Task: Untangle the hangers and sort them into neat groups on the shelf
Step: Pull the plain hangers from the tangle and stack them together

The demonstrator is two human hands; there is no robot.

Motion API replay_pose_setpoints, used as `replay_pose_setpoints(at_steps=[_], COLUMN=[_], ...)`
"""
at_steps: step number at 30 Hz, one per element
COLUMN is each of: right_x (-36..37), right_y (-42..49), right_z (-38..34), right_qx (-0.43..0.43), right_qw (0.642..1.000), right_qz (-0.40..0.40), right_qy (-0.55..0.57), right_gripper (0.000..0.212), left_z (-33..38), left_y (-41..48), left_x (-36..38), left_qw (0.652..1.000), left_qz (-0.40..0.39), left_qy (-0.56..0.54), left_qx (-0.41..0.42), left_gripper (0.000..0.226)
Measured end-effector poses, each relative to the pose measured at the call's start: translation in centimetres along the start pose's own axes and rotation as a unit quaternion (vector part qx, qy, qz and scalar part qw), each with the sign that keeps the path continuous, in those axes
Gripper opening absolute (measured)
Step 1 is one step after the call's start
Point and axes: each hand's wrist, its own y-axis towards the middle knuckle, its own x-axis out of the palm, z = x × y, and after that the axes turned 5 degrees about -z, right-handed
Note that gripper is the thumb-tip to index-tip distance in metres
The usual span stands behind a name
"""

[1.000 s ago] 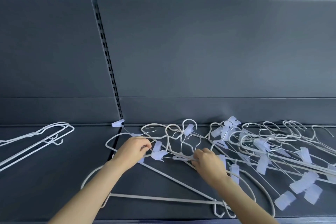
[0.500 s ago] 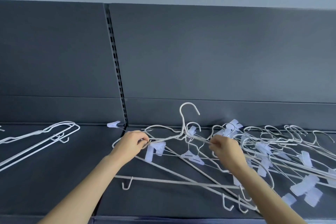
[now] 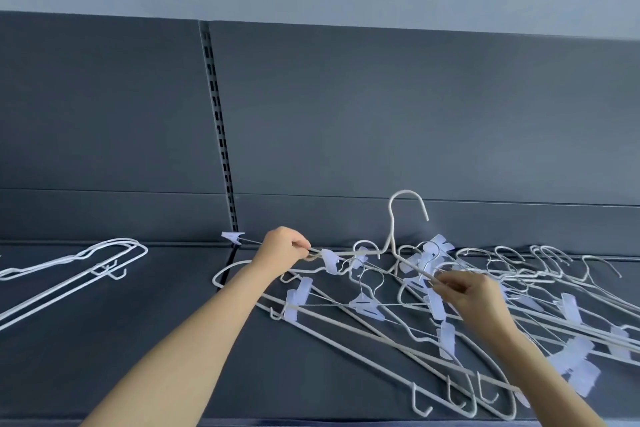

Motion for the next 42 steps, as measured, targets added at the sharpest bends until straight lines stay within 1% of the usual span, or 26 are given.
replay_pose_setpoints(at_steps=[2,4,6,8,10,13,16,18,20,22,25,27,28,29,32,34,35,36,38,40,41,42], right_x=[-0.2,-0.4,-0.4,-0.2,0.1,0.3,0.0,-0.4,-0.7,-0.7,-0.4,0.1,0.4,0.8,2.3,2.8,3.0,3.1,3.4,4.3,5.0,5.7], right_y=[0.0,0.0,0.0,-0.1,-0.1,0.0,-0.6,-1.2,-1.5,-1.6,-1.3,-1.0,-0.9,-0.8,-0.7,-0.4,-0.1,0.4,1.3,1.6,1.4,1.1], right_z=[0.2,0.6,1.2,1.6,1.9,2.3,2.8,2.9,2.7,2.4,1.6,1.0,0.6,0.3,-0.7,-1.2,-1.3,-1.2,-0.7,-0.3,-0.2,-0.1], right_qx=[0.0,0.005,0.014,0.021,0.024,0.032,0.03,0.026,0.021,0.016,0.019,0.026,0.028,0.029,0.034,0.058,0.075,0.087,0.105,0.123,0.126,0.119], right_qw=[1.0,0.999,0.999,0.999,0.999,0.998,0.995,0.995,0.996,0.997,0.998,0.998,0.998,0.997,0.991,0.981,0.979,0.98,0.979,0.955,0.942,0.938], right_qz=[-0.002,-0.013,-0.026,-0.031,-0.029,-0.029,-0.065,-0.083,-0.085,-0.076,-0.059,-0.043,-0.043,-0.053,-0.122,-0.164,-0.17,-0.167,-0.172,-0.216,-0.231,-0.229], right_qy=[-0.018,-0.036,-0.042,-0.038,-0.036,-0.047,-0.073,-0.037,-0.01,-0.001,0.014,0.036,0.041,0.043,0.049,0.083,0.084,0.066,-0.034,-0.16,-0.206,-0.232], right_gripper=[0.005,0.006,0.006,0.007,0.008,0.01,0.025,0.031,0.027,0.026,0.024,0.025,0.021,0.021,0.022,0.026,0.03,0.03,0.026,0.02,0.018,0.017], left_z=[0.0,-0.5,-1.0,-1.3,-1.4,-1.2,-1.1,-1.4,-1.6,-1.4,-0.3,0.3,0.3,-0.2,-2.0,-3.6,-4.5,-5.6,-8.0,-9.7,-10.4,-10.6], left_y=[0.0,-0.3,-0.9,-1.2,-1.4,-1.6,-1.8,-1.8,-1.8,-1.9,-2.6,-3.6,-4.0,-4.2,-4.7,-5.2,-5.5,-5.7,-6.0,-6.3,-6.4,-6.5], left_x=[0.2,0.3,0.4,0.7,0.9,1.0,0.9,0.9,1.1,1.2,1.0,0.7,0.5,0.3,-0.5,-1.2,-1.7,-2.1,-3.0,-3.6,-3.7,-3.8], left_qw=[0.999,0.996,0.992,0.989,0.99,0.995,0.998,0.997,0.994,0.992,0.995,0.992,0.99,0.991,0.996,0.998,0.998,0.999,0.999,0.999,0.999,0.999], left_qz=[-0.031,-0.073,-0.121,-0.145,-0.138,-0.097,-0.054,-0.071,-0.111,-0.117,-0.086,-0.107,-0.117,-0.112,-0.046,-0.038,-0.039,-0.041,-0.039,-0.041,-0.04,-0.039], left_qy=[-0.025,-0.034,-0.015,0.018,0.029,0.008,-0.023,-0.013,0.023,0.042,0.03,0.025,0.031,0.037,0.053,0.038,0.03,0.029,0.031,0.023,0.013,0.001], left_qx=[-0.019,-0.024,-0.014,0.008,0.019,0.027,0.018,0.005,-0.005,-0.001,0.033,0.059,0.068,0.069,0.049,0.038,0.03,0.018,-0.009,-0.017,-0.02,-0.022], left_gripper=[0.023,0.023,0.022,0.018,0.015,0.014,0.013,0.017,0.021,0.026,0.033,0.034,0.033,0.032,0.022,0.025,0.029,0.031,0.024,0.018,0.016,0.016])
